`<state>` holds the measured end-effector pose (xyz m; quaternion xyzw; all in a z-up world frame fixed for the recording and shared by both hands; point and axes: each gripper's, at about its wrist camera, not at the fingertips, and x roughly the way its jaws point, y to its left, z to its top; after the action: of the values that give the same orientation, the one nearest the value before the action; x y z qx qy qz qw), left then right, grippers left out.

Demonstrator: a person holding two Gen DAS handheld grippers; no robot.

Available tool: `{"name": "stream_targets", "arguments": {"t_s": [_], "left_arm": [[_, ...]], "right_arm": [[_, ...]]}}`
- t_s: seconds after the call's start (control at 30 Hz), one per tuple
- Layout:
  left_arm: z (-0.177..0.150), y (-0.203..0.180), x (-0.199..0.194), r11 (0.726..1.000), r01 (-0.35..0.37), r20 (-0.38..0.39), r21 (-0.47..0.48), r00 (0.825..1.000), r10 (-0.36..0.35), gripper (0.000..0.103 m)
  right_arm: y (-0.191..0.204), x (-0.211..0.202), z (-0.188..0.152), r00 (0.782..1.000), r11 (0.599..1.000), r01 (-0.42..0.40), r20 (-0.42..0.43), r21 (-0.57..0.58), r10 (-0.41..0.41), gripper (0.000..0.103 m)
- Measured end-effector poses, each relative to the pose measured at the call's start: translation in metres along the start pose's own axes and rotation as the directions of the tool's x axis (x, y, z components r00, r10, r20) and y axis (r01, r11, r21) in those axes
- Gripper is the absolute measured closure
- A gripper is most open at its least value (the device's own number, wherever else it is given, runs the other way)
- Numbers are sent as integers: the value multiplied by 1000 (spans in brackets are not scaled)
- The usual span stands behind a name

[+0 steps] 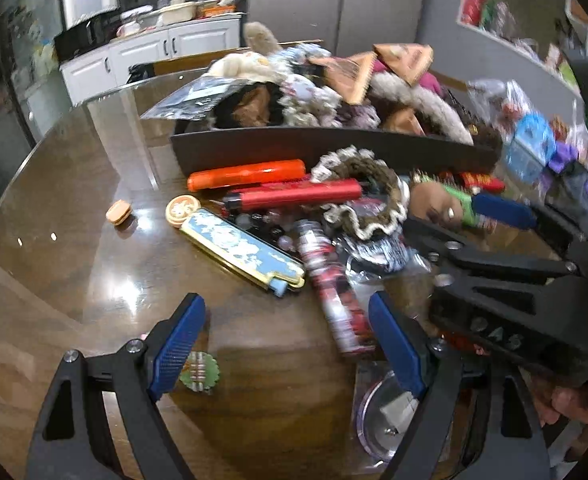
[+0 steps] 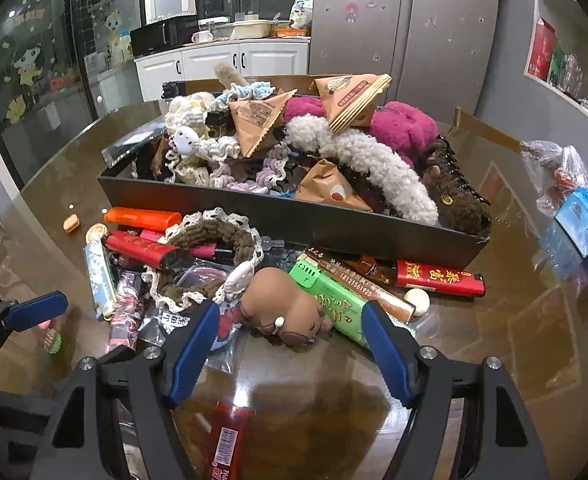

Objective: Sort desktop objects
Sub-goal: 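Grasp the red-and-white candy tube with the left gripper while the right approaches the brown bear toy, then close the right gripper on the brown bear-shaped toy and lift it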

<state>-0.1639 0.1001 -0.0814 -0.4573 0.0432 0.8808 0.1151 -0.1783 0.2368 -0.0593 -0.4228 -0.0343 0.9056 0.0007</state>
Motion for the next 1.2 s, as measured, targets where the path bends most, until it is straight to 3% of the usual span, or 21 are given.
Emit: {"name": "stream_targets", "arguments": {"t_s": [0.1,0.17,0.37,0.47,0.57,1.2], "left_arm": [[-2,-7,1,1000,-8,3,21,1000,8,18],[-2,-7,1,1000,-11,6,19,1000,11,22],[-2,-5,-5,1000,-9,30,21,1000,8,68],[-2,-5,-7,1000,-7,35,17,999,7,86],[-3,-2,-8,1000,21,33,9,999,-21,86],[-5,2,-16,999,37,46,-19,998,-36,87]], "right_arm": [[10,2,-2,1000,999,24,-2,-48,-24,27],[8,3,-1,1000,1000,-12,-11,-25,12,28],[2,2,-1,999,999,-41,-20,-5,41,46],[-2,3,-2,999,999,-35,-32,3,35,74],[-6,5,-4,997,998,-58,-47,21,59,76],[-2,-9,-6,997,997,-80,-21,21,80,85]]}}
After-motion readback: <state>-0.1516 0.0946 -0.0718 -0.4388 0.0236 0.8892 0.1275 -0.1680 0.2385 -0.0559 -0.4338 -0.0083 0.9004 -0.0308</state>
